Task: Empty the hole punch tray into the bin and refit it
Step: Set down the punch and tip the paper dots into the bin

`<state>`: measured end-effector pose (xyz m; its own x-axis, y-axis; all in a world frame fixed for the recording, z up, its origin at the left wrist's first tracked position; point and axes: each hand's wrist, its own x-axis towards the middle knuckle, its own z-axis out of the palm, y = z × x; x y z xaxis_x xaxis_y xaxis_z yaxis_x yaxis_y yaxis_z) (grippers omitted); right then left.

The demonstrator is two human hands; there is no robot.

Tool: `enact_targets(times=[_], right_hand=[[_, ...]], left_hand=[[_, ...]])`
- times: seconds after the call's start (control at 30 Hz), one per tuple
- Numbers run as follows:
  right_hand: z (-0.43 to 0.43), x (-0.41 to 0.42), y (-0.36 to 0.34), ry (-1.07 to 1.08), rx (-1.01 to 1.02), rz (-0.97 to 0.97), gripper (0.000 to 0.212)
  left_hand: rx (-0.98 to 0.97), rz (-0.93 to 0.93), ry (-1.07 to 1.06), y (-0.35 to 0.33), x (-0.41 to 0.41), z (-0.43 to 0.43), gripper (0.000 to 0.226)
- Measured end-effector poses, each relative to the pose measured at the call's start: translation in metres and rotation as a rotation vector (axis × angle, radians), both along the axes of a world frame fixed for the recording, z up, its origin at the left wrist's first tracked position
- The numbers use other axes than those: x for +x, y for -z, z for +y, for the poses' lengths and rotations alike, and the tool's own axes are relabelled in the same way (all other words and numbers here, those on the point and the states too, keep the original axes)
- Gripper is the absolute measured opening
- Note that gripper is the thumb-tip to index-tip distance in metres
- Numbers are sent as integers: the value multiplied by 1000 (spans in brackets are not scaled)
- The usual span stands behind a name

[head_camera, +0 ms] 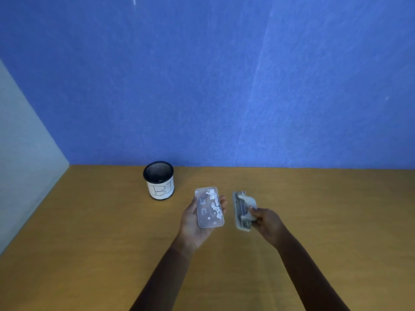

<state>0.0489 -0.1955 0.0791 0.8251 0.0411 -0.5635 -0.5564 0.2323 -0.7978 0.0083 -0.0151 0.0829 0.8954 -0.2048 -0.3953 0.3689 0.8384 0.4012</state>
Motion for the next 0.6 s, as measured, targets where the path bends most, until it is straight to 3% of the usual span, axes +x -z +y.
enact_targets(times=[0.13,0.2,0.33,0.6], right_hand=[[1,0,26,-98,-580,-63,26],[3,-2,35,-151,-745,-86,25],[6,-8,46,-133,-836,-121,24],[9,-13,51,-94,-827,-114,21]], left_hand=[[5,29,-17,-5,-2,0,51],[-3,35,-26,-6,-2,1,50],[-10,33,-31,-5,-3,5,49],[4,39,-73,-2,-3,9,40]])
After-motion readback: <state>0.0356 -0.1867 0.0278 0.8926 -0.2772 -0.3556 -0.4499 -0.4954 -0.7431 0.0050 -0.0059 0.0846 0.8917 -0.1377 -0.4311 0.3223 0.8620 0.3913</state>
